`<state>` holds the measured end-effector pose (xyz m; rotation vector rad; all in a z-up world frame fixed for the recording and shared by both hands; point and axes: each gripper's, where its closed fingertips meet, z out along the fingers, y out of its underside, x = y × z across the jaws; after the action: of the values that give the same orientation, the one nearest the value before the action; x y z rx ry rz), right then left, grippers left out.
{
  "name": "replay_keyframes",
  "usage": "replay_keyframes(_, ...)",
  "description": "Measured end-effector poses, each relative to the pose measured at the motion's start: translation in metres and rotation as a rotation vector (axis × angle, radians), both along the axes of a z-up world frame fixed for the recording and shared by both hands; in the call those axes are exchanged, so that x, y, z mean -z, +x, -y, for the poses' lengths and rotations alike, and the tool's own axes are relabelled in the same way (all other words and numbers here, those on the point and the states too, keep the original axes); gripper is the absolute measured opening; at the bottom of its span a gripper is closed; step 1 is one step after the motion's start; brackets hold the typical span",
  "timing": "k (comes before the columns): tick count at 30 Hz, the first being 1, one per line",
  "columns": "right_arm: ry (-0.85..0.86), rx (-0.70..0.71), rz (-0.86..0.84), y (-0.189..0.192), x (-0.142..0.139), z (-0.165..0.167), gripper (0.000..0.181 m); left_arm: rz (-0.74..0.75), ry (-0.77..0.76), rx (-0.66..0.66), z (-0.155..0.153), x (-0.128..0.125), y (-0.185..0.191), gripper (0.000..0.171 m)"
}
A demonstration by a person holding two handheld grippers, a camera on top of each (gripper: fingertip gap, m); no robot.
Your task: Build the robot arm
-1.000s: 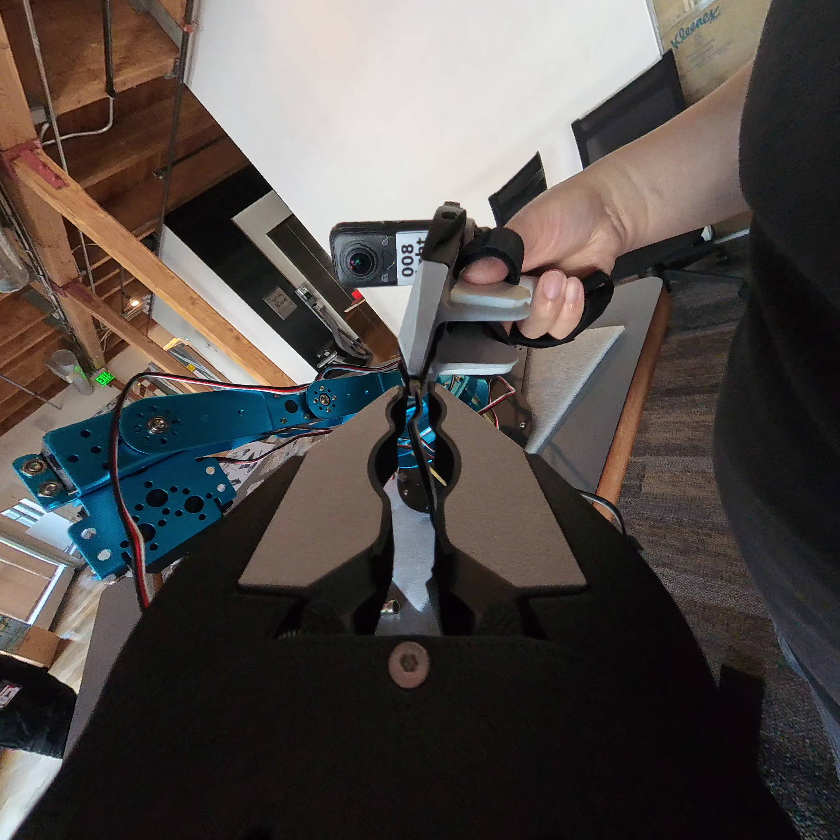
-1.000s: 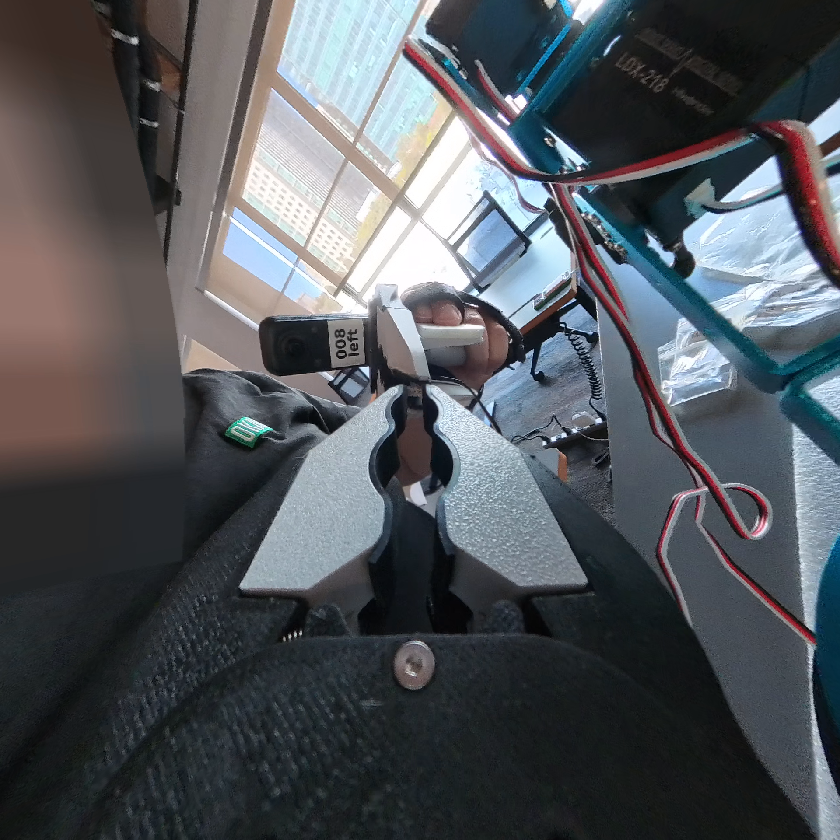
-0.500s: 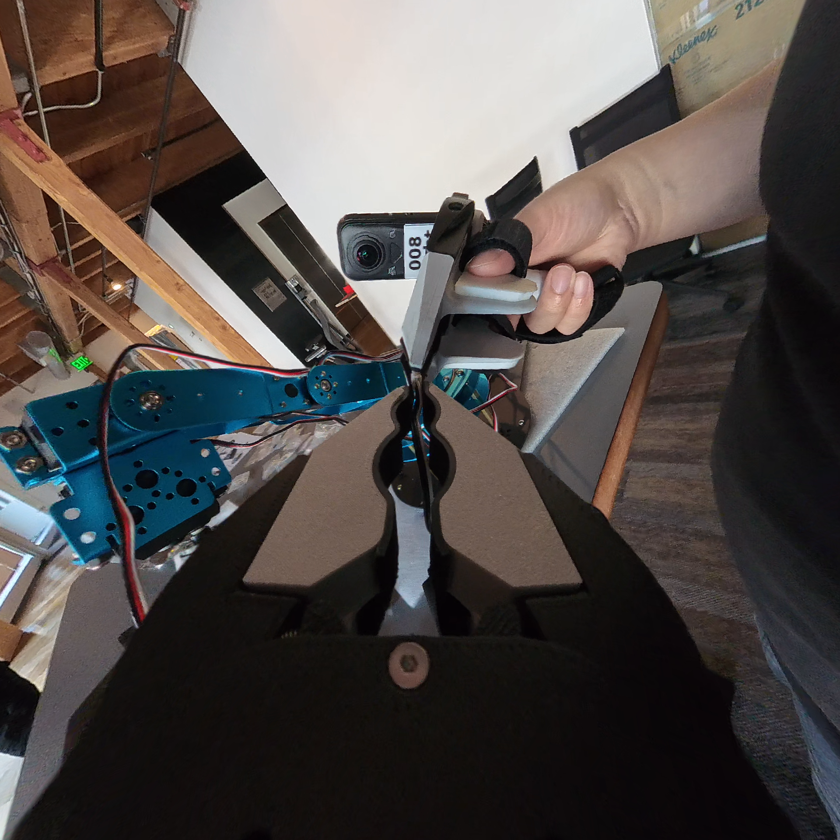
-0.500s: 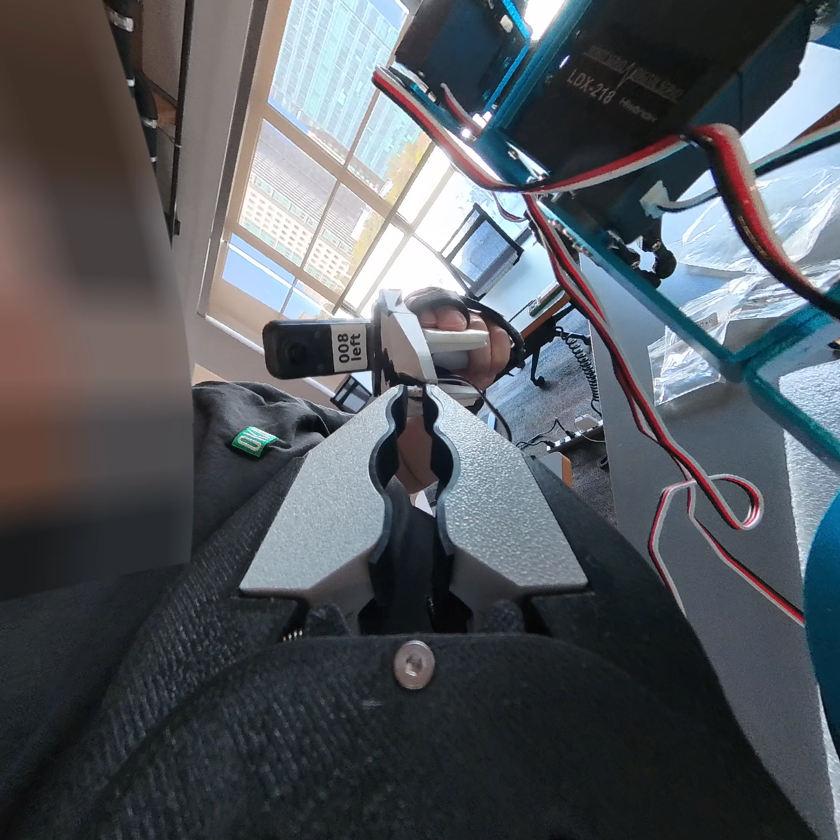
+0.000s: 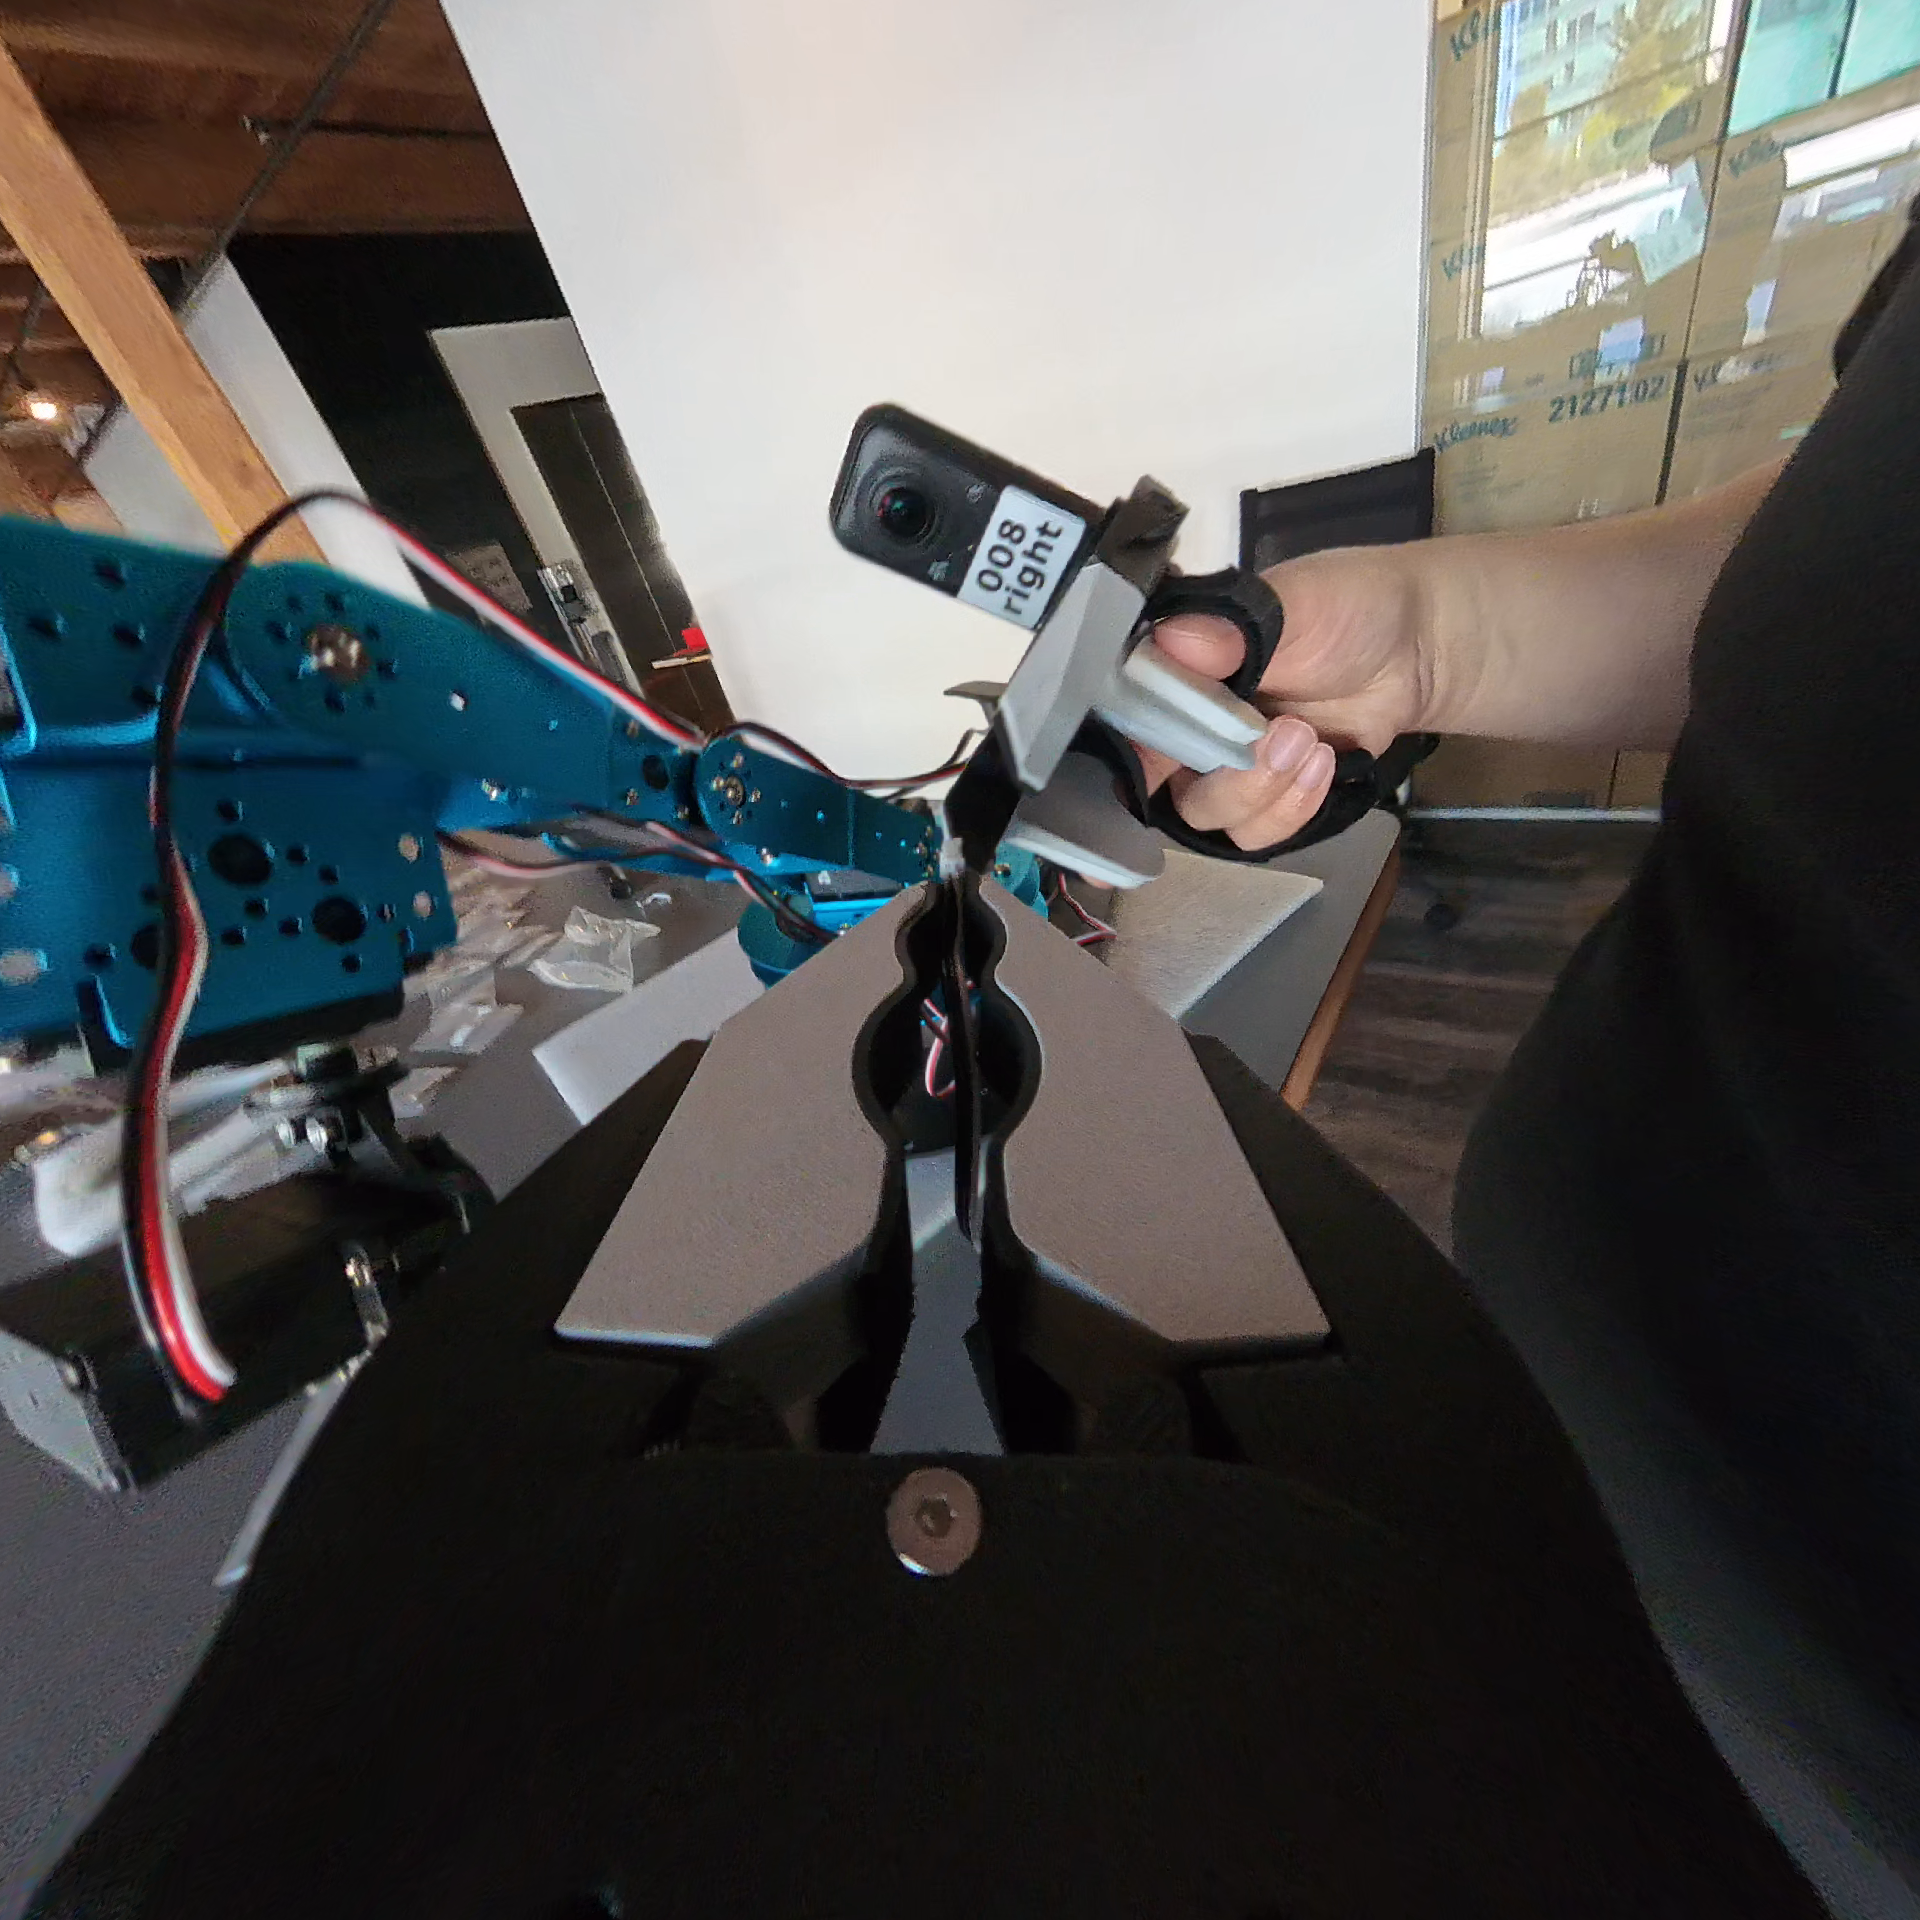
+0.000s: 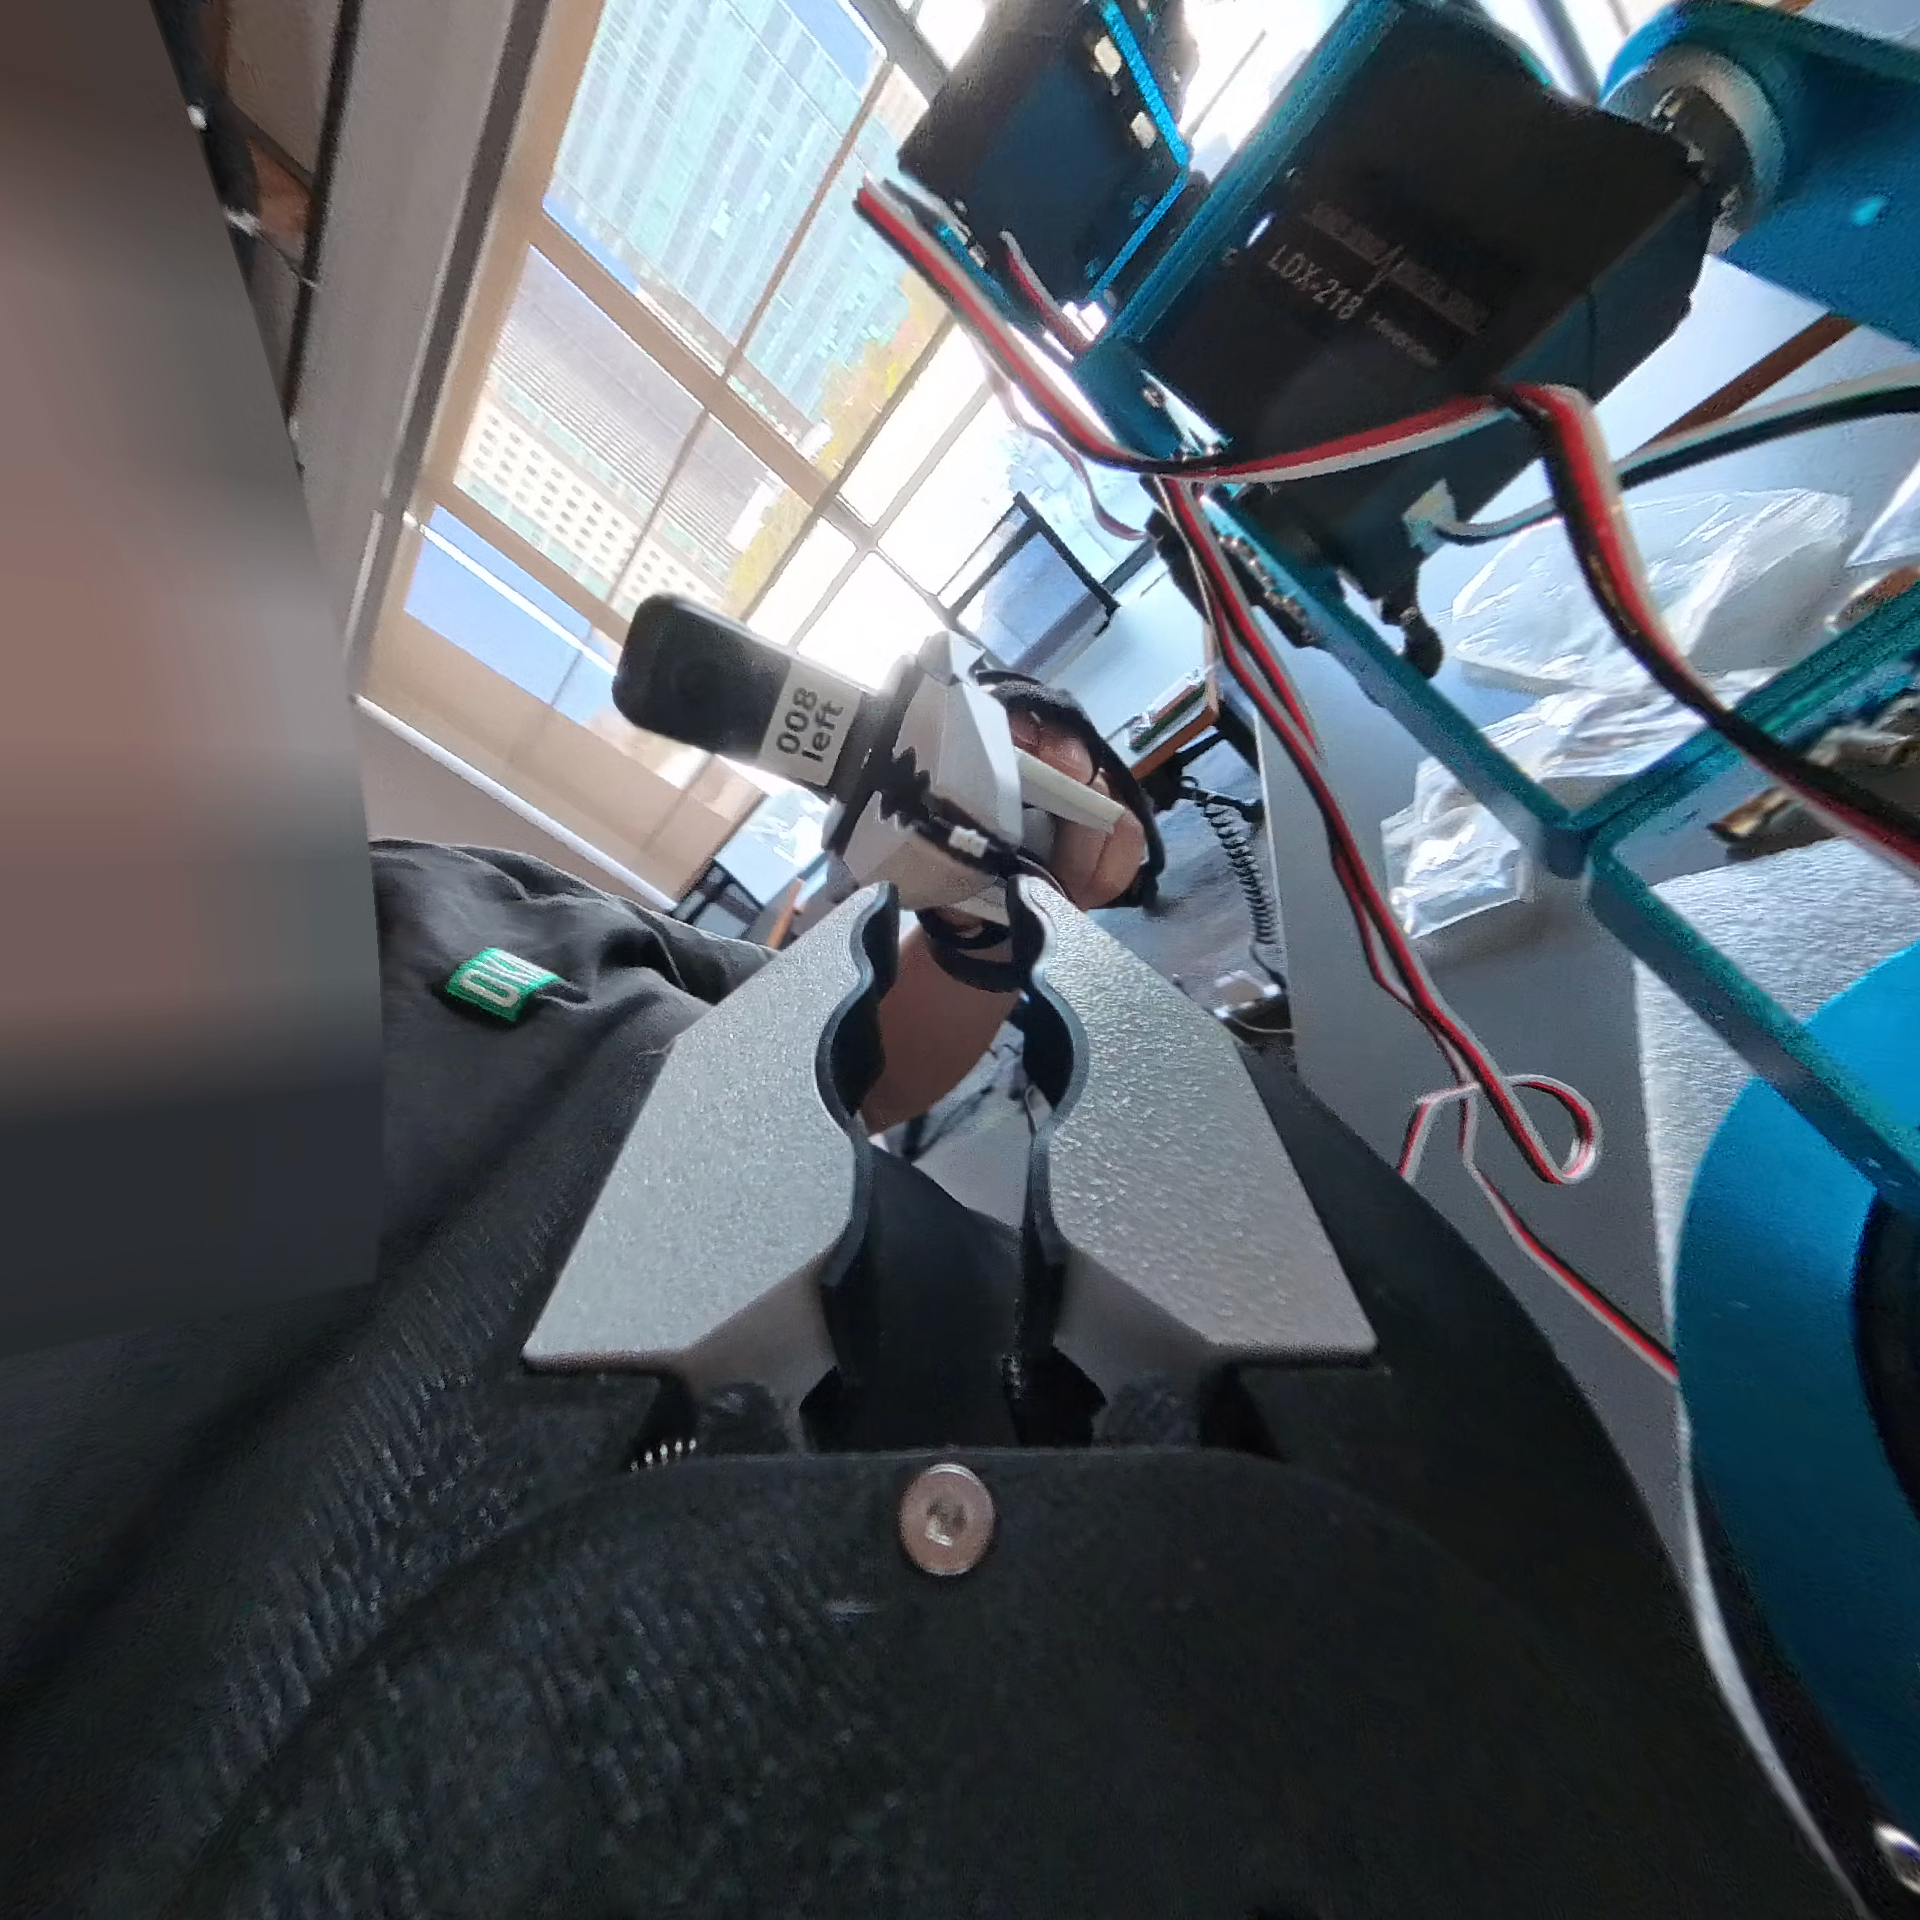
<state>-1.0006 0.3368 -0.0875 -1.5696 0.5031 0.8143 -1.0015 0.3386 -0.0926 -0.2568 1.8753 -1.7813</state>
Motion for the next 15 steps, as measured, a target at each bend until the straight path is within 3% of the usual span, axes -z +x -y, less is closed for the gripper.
replay_keyframes(5,-0.08,0.066,0.215,0.007,0.01,0.006,0.016,-0.169,-0.072,0.018,-0.007,0.016,0.01,0.0)
replay_keyframes(9,-0.085,0.113,0.42,0.008,0.002,0.014,0.016,-0.289,-0.107,0.002,-0.009,0.032,0.022,0.0)
replay_keyframes(15,-0.11,0.175,0.558,0.018,-0.004,0.031,0.015,-0.277,-0.054,-0.076,-0.007,0.049,0.031,0.0)
